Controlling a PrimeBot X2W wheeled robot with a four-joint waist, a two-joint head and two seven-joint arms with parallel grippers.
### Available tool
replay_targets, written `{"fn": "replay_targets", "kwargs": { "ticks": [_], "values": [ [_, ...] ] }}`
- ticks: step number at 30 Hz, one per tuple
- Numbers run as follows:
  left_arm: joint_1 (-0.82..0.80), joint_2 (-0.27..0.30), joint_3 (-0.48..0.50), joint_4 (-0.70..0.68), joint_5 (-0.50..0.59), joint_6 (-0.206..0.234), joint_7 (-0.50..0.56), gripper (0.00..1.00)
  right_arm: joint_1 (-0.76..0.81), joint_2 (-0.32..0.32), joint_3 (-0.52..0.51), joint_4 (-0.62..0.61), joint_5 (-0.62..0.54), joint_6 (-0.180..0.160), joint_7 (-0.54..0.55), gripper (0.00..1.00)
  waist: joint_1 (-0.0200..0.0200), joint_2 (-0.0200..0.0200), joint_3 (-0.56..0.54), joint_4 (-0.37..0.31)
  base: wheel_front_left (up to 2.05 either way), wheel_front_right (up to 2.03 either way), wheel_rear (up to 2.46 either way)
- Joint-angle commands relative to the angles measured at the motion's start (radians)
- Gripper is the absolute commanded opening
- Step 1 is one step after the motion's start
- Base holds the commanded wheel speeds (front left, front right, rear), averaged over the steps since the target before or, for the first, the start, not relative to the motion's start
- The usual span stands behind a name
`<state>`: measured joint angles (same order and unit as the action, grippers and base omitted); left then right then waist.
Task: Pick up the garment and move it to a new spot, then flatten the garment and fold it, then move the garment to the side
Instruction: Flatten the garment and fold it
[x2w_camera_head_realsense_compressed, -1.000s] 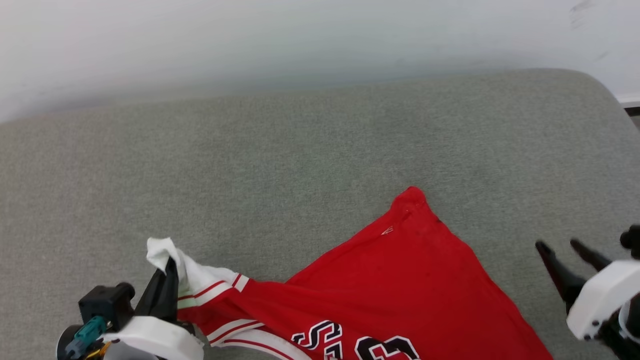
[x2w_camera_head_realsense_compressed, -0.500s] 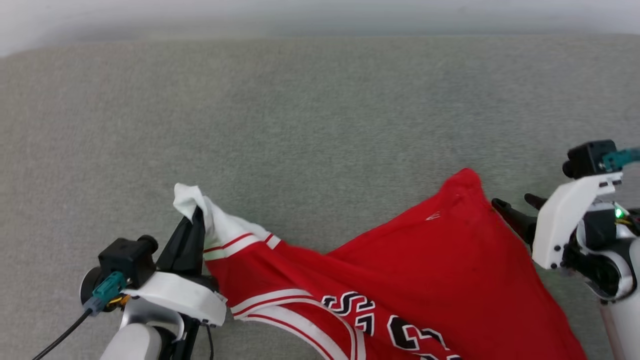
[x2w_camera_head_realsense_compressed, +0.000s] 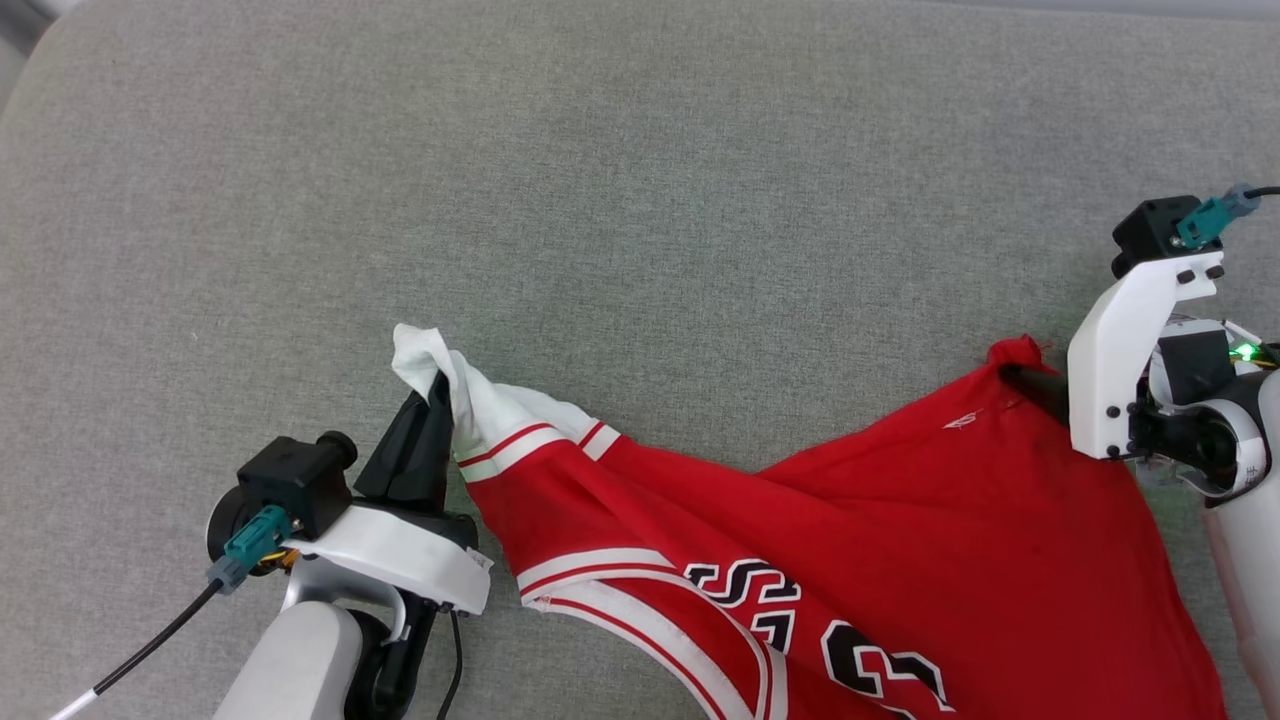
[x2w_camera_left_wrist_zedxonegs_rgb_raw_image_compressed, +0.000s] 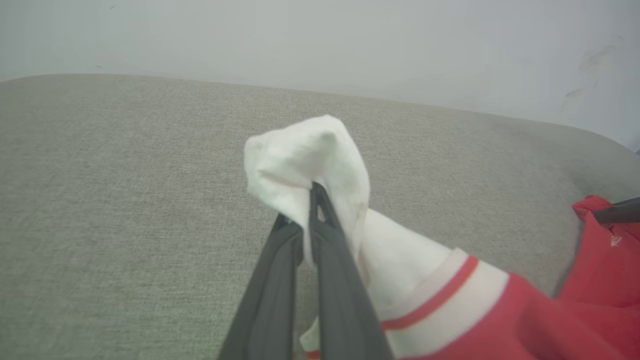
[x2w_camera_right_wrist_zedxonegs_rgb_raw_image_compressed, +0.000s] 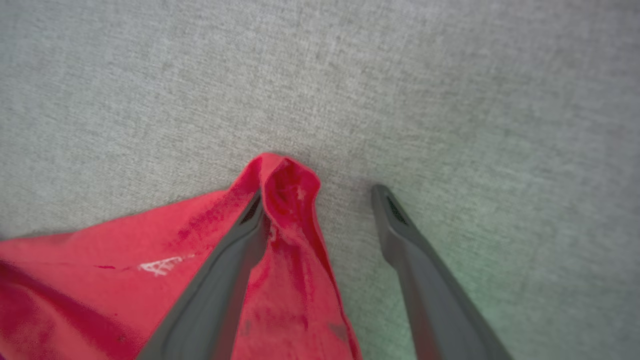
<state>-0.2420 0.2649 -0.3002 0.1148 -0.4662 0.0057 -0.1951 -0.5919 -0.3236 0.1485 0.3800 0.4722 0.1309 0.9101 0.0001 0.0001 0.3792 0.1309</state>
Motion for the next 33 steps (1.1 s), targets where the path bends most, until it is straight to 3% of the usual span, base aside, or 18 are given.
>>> {"fn": "replay_targets", "kwargs": {
  "ticks": [1,2,3,9,20,23,33],
  "values": [
    [-0.013,-0.003,0.002,0.006,-0.003,-0.002,-0.008,0.00,0.066,0.030,0.039,0.073,0.003,0.000,0.052,0.97,-0.0001,-0.0001,0.000,0.000,0.00,0.00,0.00],
    [-0.013,-0.003,0.002,0.010,-0.004,-0.003,-0.011,0.00,0.072,0.033,0.045,0.082,0.008,0.000,0.064,0.33,-0.0001,-0.0001,-0.001,-0.001,0.00,0.00,0.00],
    [-0.012,-0.004,0.002,0.015,-0.006,-0.003,-0.011,0.00,0.074,0.041,0.047,0.085,0.023,0.000,0.070,0.00,-0.0001,-0.0001,-0.003,-0.002,0.00,0.00,0.00],
    [-0.010,0.004,-0.002,0.040,-0.015,-0.011,-0.005,0.00,0.037,0.017,0.066,0.058,0.046,0.000,0.005,0.00,-0.0001,-0.0001,-0.049,-0.019,0.00,0.00,0.00],
    [-0.075,0.011,0.013,0.091,-0.048,-0.007,0.040,0.00,-0.012,-0.025,0.074,0.078,0.041,0.000,-0.212,0.00,-0.0001,-0.0001,-0.255,-0.075,0.00,0.00,0.00],
    [-0.133,0.004,0.025,0.112,-0.060,-0.001,0.062,0.00,-0.036,-0.012,0.075,0.094,0.028,0.000,-0.250,0.00,-0.0001,-0.0001,-0.287,-0.097,0.00,0.00,0.00],
    [-0.468,0.029,0.045,0.358,-0.080,-0.041,0.140,0.00,-0.201,0.020,0.053,0.180,-0.016,-0.001,-0.340,0.00,-0.0001,-0.0001,-0.291,-0.158,0.00,0.00,0.00]
  ]
}}
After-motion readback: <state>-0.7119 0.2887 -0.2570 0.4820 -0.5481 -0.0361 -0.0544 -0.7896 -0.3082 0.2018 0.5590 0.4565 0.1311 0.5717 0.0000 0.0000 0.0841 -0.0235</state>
